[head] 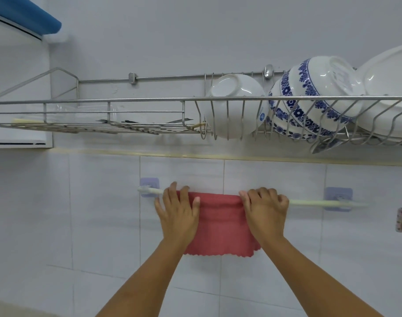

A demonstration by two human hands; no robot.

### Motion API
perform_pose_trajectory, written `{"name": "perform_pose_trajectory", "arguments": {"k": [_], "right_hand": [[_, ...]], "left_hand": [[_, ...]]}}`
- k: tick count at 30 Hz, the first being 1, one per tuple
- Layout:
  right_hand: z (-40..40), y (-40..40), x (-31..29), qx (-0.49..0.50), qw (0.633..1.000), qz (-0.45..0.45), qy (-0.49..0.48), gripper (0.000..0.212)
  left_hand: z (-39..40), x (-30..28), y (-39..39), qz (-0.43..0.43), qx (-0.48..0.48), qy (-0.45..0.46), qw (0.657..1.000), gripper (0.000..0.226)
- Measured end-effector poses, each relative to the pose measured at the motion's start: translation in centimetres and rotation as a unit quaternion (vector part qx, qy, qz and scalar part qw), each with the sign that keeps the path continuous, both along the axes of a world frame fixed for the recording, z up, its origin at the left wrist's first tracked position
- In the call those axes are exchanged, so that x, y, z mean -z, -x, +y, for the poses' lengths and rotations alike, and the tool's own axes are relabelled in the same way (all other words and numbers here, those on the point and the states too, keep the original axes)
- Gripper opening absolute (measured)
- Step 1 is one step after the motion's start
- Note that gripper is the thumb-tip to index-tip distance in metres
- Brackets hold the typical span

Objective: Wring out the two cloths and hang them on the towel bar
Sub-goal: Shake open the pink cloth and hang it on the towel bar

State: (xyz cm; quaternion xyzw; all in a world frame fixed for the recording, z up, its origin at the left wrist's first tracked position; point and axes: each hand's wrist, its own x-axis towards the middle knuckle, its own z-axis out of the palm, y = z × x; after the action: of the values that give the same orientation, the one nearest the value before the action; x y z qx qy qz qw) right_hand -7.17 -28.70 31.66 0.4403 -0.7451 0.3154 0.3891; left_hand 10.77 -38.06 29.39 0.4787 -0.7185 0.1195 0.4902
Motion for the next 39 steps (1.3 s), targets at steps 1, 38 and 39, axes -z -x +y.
{"name": "perform_pose_trajectory", "arguments": {"k": [1, 38, 39], "right_hand": [[0.1, -0.1, 0.3, -0.014, 0.999, -0.012, 0.028, 0.045], [1.5, -5.8, 0.3, -0.043, 0.987, 0.004, -0.152, 0.061], [1.5, -5.8, -0.2, -0.050, 0.986, 0.002, -0.156, 0.059]], "left_hand": [[0.7, 0.8, 0.3, 0.001, 0.012, 0.005, 1.000, 0.051], [-2.8, -0.7, -6.8, -0.131, 0.012, -0.100, 0.986, 0.063], [-2.8, -1.3, -6.9, -0.141, 0.013, -0.110, 0.984, 0.062]]}}
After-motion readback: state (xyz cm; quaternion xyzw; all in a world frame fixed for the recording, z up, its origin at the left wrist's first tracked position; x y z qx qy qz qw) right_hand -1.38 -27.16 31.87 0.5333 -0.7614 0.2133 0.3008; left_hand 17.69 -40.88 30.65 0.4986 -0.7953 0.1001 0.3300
